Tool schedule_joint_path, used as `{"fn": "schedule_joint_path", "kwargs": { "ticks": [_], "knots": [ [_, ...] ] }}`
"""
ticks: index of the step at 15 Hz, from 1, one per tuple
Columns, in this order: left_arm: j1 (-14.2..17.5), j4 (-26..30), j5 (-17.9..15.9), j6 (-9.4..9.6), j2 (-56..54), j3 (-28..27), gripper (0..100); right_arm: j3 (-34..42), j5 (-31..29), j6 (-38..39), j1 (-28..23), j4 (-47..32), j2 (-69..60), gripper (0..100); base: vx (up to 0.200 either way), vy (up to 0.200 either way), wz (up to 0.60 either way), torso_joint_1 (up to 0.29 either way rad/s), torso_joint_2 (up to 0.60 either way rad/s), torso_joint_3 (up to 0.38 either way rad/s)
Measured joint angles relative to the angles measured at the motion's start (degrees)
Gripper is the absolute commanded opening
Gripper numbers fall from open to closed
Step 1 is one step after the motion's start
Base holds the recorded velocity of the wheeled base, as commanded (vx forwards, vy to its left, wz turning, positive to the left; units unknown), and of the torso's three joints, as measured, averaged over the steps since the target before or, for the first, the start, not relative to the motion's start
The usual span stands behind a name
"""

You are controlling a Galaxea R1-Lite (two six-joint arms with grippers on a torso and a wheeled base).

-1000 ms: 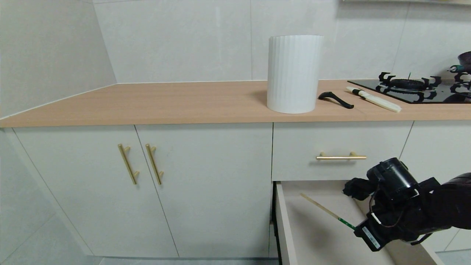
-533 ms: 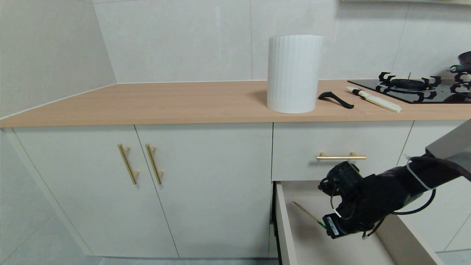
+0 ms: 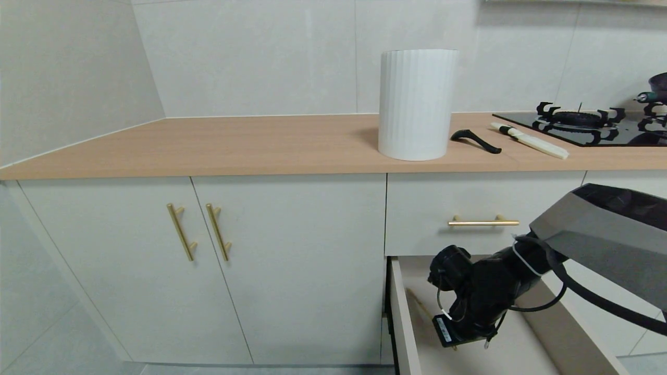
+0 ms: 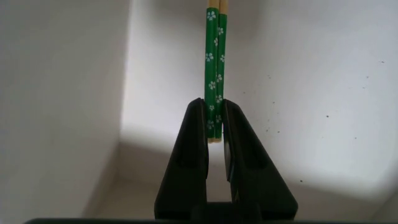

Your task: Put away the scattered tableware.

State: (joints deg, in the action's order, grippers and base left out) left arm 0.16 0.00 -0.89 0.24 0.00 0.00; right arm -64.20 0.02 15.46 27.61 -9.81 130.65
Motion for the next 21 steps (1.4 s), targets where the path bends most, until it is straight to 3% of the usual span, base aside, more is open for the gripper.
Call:
{"fn": "schedule_joint_path", "kwargs": {
  "ticks": [6, 7, 16, 21],
  "knots": [
    [0.00, 0.00, 0.02, 0.00, 0.00, 0.00, 100, -0.05, -0.10, 0.11, 0.22, 0.05, 0.96, 0, 0.000, 0.000, 0.00, 0.000, 0.00, 0.000],
    [0.00, 0.00, 0.00, 0.02, 0.00, 0.00, 100, 0.00, -0.10, 0.04, 0.22, 0.05, 1.00, 100, 0.000, 0.000, 0.00, 0.000, 0.00, 0.000],
    [0.00, 0.00, 0.00, 0.02, 0.00, 0.00, 100, 0.83, -0.05, 0.11, 0.22, -0.11, 0.56, 100, 0.000, 0.000, 0.00, 0.000, 0.00, 0.000],
    [0.00, 0.00, 0.00, 0.02, 0.00, 0.00, 100, 3.51, -0.10, 1.34, -0.94, -0.06, -9.25, 100, 0.000, 0.000, 0.00, 0.000, 0.00, 0.000]
  ]
}}
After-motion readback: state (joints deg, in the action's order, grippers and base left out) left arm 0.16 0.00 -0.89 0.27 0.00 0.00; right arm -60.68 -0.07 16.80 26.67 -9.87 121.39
